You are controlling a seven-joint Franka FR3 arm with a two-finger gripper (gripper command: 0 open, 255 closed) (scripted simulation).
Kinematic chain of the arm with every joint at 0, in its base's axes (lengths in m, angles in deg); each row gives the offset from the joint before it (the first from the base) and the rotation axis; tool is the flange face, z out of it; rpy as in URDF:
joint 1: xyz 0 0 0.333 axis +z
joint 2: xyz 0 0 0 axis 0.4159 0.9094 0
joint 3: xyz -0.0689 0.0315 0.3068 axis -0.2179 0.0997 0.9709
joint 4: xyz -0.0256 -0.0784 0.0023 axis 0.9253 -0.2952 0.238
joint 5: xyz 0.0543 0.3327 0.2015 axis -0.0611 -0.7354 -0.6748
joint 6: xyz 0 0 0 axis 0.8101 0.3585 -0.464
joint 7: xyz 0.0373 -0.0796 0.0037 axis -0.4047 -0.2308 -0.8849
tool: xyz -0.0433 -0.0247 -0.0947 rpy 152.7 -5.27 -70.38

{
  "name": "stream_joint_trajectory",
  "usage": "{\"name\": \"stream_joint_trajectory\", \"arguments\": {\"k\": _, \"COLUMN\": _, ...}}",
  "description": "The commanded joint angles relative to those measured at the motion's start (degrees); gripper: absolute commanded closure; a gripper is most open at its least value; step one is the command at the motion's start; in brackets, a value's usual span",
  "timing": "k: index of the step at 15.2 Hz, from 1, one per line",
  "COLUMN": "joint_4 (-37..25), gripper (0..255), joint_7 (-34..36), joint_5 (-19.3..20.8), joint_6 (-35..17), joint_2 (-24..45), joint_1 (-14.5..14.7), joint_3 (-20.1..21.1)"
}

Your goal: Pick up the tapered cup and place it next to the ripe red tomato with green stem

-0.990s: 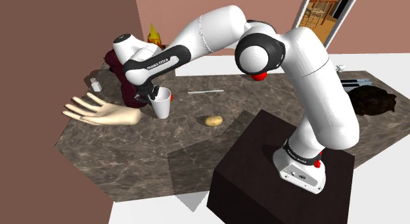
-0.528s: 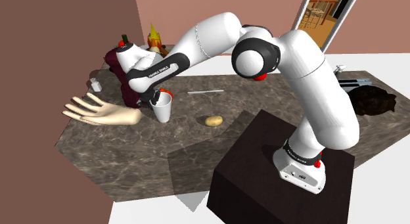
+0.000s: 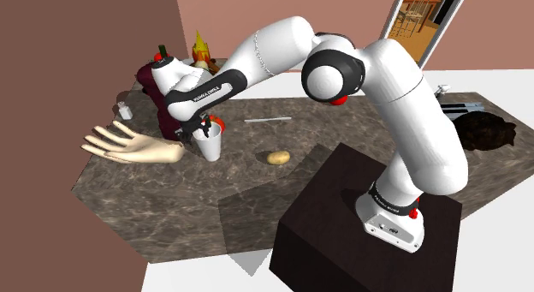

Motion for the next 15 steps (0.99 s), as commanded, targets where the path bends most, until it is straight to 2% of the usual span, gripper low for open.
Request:
{"name": "stream_joint_trajectory", "arguments": {"k": 1, "joint_4": 0.0, "gripper": 0, "joint_7": 0.0, "joint_5": 0.0, "joint_6": 0.0, "joint_2": 0.0, "joint_1": 0.0, "joint_3": 0.0}}
{"name": "stream_joint_trajectory", "arguments": {"k": 4, "joint_4": 0.0, "gripper": 0, "joint_7": 0.0, "joint_5": 0.0, "joint_6": 0.0, "joint_2": 0.0, "joint_1": 0.0, "joint_3": 0.0}}
{"name": "stream_joint_trajectory", "arguments": {"k": 8, "joint_4": -2.9, "gripper": 0, "joint_7": -0.4, "joint_5": -0.5, "joint_6": 5.6, "joint_2": -2.6, "joint_1": 0.4, "joint_3": 0.4}}
{"name": "stream_joint_trajectory", "arguments": {"k": 15, "joint_4": -2.9, "gripper": 0, "joint_7": -0.4, "joint_5": -0.5, "joint_6": 5.6, "joint_2": -2.6, "joint_1": 0.4, "joint_3": 0.4}}
